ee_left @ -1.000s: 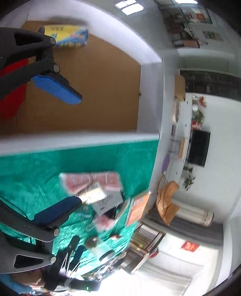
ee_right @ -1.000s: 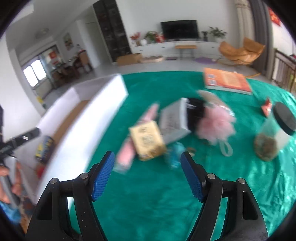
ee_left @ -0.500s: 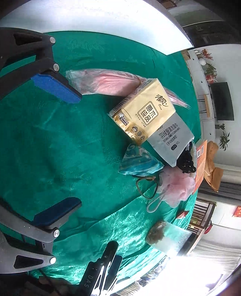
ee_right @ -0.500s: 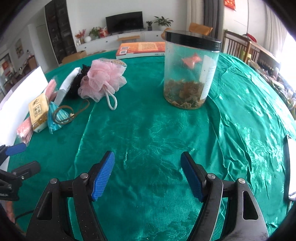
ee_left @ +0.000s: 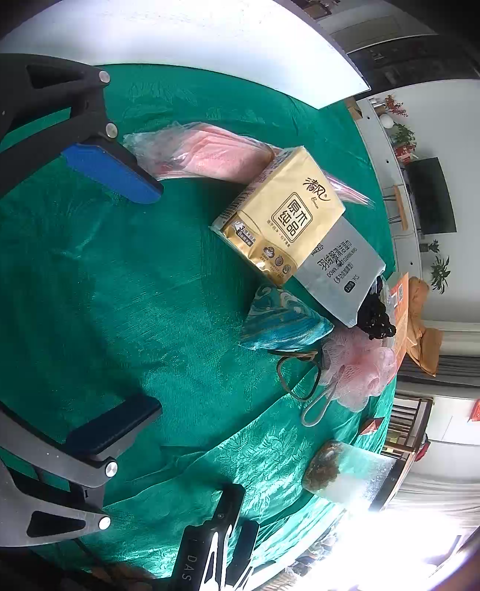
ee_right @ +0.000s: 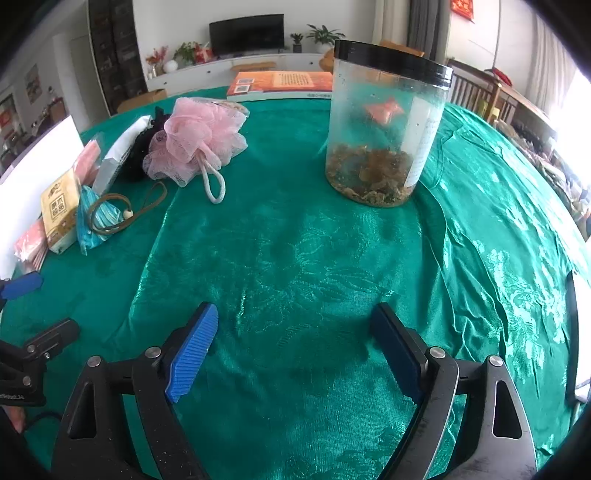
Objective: Organize soft objects
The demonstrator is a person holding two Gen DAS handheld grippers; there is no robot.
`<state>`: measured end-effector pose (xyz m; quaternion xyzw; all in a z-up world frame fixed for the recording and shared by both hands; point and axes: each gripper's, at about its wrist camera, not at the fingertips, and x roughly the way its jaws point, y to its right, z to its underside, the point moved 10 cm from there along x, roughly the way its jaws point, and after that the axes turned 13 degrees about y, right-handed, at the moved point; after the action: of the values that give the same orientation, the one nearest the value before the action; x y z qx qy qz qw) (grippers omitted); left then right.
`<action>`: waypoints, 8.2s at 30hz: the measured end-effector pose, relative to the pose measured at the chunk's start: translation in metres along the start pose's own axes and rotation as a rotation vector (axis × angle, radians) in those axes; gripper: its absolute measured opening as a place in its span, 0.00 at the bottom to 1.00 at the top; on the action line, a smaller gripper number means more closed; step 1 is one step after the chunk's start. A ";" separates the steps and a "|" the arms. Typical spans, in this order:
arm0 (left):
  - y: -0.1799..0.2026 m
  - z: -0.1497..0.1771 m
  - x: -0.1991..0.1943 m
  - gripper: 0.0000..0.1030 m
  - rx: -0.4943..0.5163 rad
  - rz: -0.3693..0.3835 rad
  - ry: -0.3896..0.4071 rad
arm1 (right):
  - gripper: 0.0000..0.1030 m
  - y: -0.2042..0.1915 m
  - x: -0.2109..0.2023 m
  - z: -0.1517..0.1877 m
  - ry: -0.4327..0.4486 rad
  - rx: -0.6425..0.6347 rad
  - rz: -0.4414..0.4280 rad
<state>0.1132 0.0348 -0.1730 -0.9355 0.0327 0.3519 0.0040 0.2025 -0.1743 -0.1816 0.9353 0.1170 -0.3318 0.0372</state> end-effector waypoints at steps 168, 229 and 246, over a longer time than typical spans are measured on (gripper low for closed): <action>-0.036 -0.032 -0.033 0.51 -0.177 0.026 0.046 | 0.50 0.209 0.037 -0.070 0.055 0.285 -0.001; -0.077 -0.058 -0.099 0.98 -0.252 -0.003 0.129 | 0.75 -0.057 -0.010 -0.015 0.036 -0.072 -0.104; -0.014 -0.022 0.012 0.97 -0.051 -0.024 0.012 | 0.81 0.008 -0.002 0.002 0.036 0.034 0.034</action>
<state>0.1373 0.0475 -0.1650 -0.9377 0.0124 0.3470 -0.0156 0.2019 -0.1829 -0.1817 0.9435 0.0963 -0.3160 0.0249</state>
